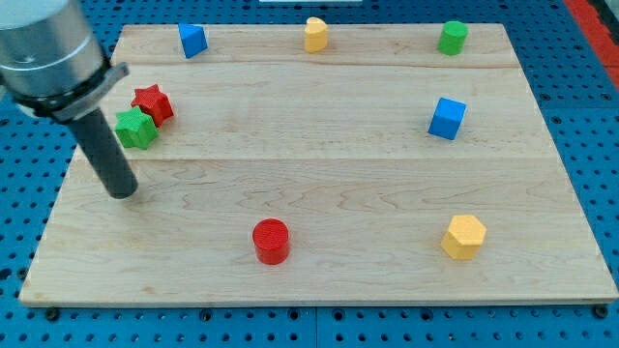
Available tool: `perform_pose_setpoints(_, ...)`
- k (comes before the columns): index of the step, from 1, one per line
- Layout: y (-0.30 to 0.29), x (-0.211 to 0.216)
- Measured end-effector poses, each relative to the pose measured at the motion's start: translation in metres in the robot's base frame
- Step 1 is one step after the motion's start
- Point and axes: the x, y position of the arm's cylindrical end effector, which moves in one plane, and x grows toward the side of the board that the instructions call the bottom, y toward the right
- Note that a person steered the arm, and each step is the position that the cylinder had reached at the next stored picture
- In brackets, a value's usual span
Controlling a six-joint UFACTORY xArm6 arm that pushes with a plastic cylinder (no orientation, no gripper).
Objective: Push the red star to the bottom left
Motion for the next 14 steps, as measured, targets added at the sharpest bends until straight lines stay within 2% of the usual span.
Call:
perform_pose_setpoints(1, -0.006, 0.0)
perform_pose_setpoints(3, -0.082, -0.001)
perform_pose_setpoints(4, -0.081, -0.022)
perform_pose_setpoints(5, -0.079, -0.063)
perform_pose_setpoints(6, -0.051, -0.094)
perform_pose_setpoints(8, -0.031, -0.15)
perform_pose_setpoints(10, 0.097, -0.109)
perform_pose_setpoints(11, 0.124, -0.134)
perform_pose_setpoints(12, 0.131, -0.096)
perform_pose_setpoints(13, 0.071, -0.026)
perform_pose_setpoints(14, 0.081, -0.027)
